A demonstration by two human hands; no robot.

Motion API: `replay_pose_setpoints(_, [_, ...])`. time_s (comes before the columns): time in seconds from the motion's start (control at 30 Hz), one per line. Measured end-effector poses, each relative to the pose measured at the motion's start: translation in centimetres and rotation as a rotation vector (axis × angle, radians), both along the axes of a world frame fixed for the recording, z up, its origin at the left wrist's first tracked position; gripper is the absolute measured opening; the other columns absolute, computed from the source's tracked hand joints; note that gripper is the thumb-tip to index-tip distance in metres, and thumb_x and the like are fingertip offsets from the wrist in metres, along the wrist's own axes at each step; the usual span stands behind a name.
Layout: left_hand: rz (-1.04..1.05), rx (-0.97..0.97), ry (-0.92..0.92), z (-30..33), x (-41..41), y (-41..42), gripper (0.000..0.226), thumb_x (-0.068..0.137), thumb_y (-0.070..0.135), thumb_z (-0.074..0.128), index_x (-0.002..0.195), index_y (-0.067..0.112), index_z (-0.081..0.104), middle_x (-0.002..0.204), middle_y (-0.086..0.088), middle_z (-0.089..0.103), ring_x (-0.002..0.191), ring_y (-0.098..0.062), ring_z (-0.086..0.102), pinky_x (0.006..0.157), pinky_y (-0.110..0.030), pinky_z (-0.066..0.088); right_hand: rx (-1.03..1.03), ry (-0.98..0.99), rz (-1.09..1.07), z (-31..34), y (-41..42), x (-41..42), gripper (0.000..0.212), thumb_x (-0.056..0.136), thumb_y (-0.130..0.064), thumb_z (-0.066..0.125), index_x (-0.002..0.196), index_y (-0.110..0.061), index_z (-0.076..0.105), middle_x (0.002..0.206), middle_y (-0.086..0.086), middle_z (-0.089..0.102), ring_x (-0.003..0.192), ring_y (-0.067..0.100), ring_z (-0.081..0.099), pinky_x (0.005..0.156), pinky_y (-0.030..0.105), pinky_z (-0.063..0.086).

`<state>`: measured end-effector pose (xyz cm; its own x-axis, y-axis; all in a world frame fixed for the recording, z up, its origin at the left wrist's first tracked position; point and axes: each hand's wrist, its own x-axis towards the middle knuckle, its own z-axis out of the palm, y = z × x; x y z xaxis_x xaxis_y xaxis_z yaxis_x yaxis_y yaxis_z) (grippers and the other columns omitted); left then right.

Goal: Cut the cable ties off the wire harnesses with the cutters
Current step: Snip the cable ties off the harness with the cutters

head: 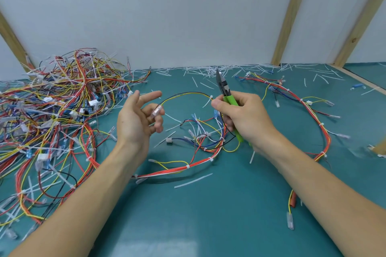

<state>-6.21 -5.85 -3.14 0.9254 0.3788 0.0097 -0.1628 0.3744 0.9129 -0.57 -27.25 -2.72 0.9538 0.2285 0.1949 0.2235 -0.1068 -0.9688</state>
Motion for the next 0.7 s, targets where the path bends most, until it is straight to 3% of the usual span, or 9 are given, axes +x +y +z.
replay_pose_setpoints(0.1, [0.121,-0.018,0.037,0.1,0.1,0.0,0.035,0.104,0.031,0.035,0.113,0.012,0.063,0.068,0.001,0.067,0.048,-0.013,0.053,0.046,-0.021,0.043,0.097,0.100,0.025,0.1,0.1,-0.1,0.013,0.094,-0.012,0.071,0.083,-0.010,0.066,0.054,0.000,0.042,0.046,0.014,0.035,0.044,0.025,0.036])
replay_pose_setpoints(0.2, [0.349,0.260,0.078,-0.1,0.4,0.0,0.018,0.101,0.015,0.045,0.113,0.015,0.057,0.088,0.000,0.064,0.059,-0.011,0.055,0.054,-0.022,0.042,0.164,0.175,0.043,0.4,0.1,-0.2,0.013,0.095,-0.013,0.071,0.083,-0.011,0.066,0.058,0.000,0.046,0.046,0.013,0.039,0.042,0.024,0.038])
replay_pose_setpoints(0.27, [0.416,0.445,-0.040,0.0,0.1,-0.1,0.012,0.098,0.009,0.050,0.105,0.016,0.057,0.086,0.001,0.057,0.064,-0.009,0.051,0.059,-0.020,0.039,0.188,0.197,0.055,0.6,0.0,-0.3,0.013,0.095,-0.015,0.071,0.084,-0.012,0.066,0.060,0.000,0.048,0.046,0.013,0.041,0.042,0.023,0.039])
replay_pose_setpoints(0.37, [0.277,0.734,-0.209,0.0,-0.6,-1.1,0.012,0.094,0.013,0.057,0.085,0.014,0.065,0.066,0.007,0.057,0.059,-0.004,0.047,0.056,-0.016,0.037,0.193,0.210,0.086,0.8,-0.1,-0.4,0.010,0.094,-0.017,0.071,0.088,-0.011,0.067,0.062,0.000,0.052,0.047,0.012,0.044,0.044,0.024,0.042])
replay_pose_setpoints(0.47, [-0.024,1.013,-0.230,-0.6,-1.2,-2.6,0.012,0.095,0.016,0.065,0.086,0.017,0.075,0.061,0.010,0.061,0.056,-0.001,0.048,0.055,-0.010,0.033,0.222,0.247,0.169,0.9,0.0,-0.7,0.008,0.095,-0.019,0.071,0.091,-0.013,0.067,0.066,-0.001,0.055,0.050,0.012,0.045,0.046,0.025,0.044])
replay_pose_setpoints(0.57, [-0.269,1.090,-0.182,-1.3,-1.2,-3.2,0.011,0.094,0.027,0.069,0.104,0.029,0.076,0.069,0.017,0.064,0.062,-0.004,0.048,0.059,-0.011,0.034,0.255,0.252,0.295,1.1,0.0,-1.0,0.008,0.095,-0.021,0.070,0.095,-0.014,0.067,0.072,0.000,0.060,0.053,0.013,0.047,0.050,0.027,0.046])
replay_pose_setpoints(0.7, [-0.370,1.026,-0.251,-1.7,-1.1,-3.1,0.010,0.092,0.028,0.072,0.100,0.027,0.079,0.067,0.024,0.063,0.050,0.002,0.043,0.050,-0.004,0.031,0.239,0.210,0.449,1.3,0.0,-1.3,0.010,0.096,-0.025,0.068,0.096,-0.017,0.073,0.084,0.003,0.068,0.057,0.013,0.049,0.055,0.030,0.049])
